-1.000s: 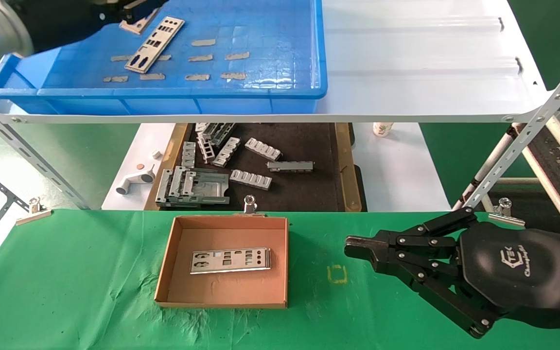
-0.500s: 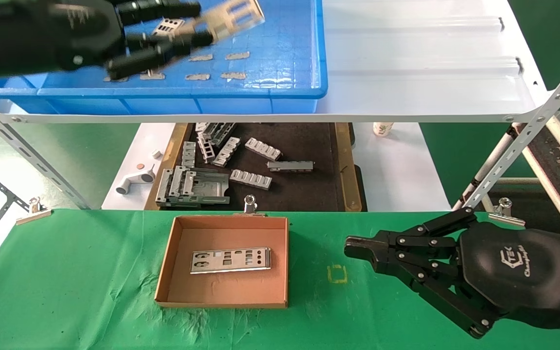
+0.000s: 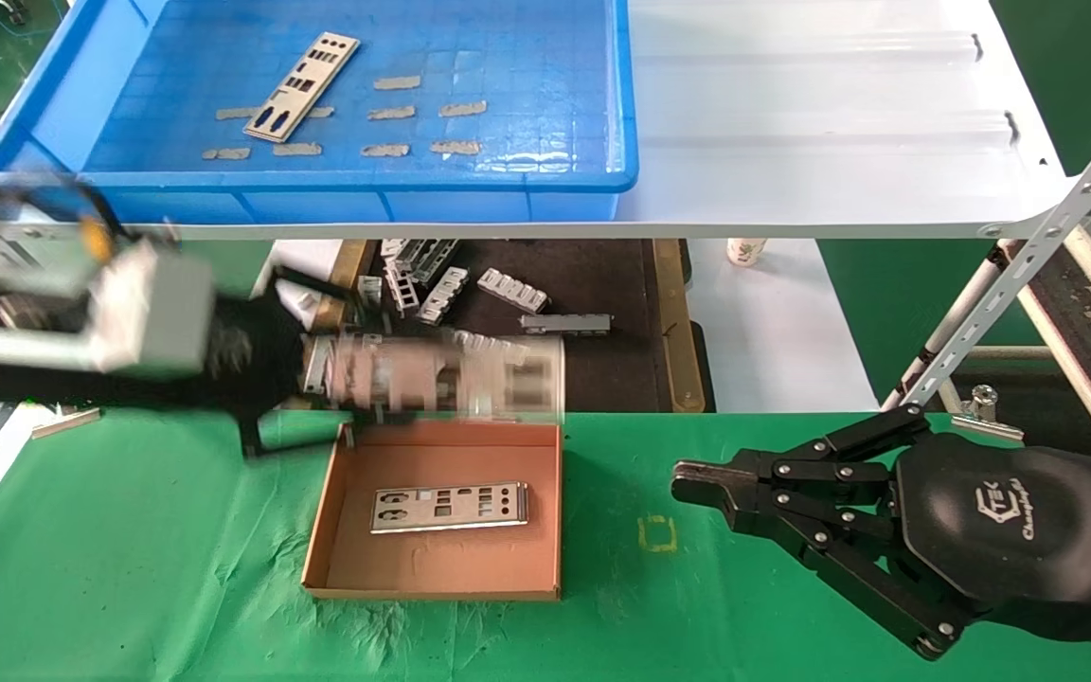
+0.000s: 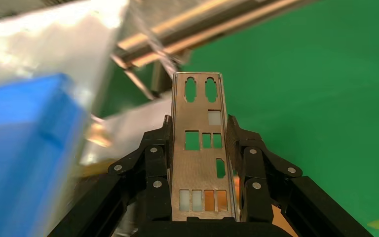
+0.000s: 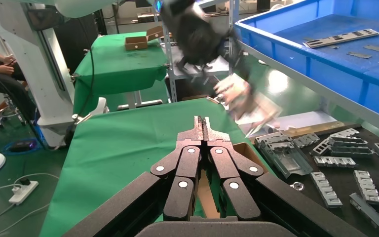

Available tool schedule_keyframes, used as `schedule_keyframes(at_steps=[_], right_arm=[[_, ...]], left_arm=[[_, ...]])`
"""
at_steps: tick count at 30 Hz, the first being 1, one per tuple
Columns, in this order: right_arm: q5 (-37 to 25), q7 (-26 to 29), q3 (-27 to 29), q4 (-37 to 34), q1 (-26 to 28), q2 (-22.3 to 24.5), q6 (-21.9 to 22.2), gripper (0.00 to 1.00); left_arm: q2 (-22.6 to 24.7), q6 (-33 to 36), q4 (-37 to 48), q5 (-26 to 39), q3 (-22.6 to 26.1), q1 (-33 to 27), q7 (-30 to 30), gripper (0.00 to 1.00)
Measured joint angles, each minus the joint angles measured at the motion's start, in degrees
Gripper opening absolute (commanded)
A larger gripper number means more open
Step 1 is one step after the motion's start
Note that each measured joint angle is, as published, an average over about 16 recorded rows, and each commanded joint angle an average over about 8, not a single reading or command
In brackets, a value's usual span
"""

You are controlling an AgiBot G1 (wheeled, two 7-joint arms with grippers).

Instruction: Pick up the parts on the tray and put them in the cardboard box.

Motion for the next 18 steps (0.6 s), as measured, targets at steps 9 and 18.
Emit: schedule_keyframes(at_steps=[9,18], right_arm=[[0.0,0.0,0.0,0.0,0.0,0.0,0.0,0.0],[0.0,0.0,0.0,0.0,0.0,0.0,0.0,0.0]], left_arm=[[3.0,-5.5,2.9,4.3,6.1,5.2,4.4,0.0],[8.3,-11.5,11.6,8.1,8.0,7.8,8.8,0.0]])
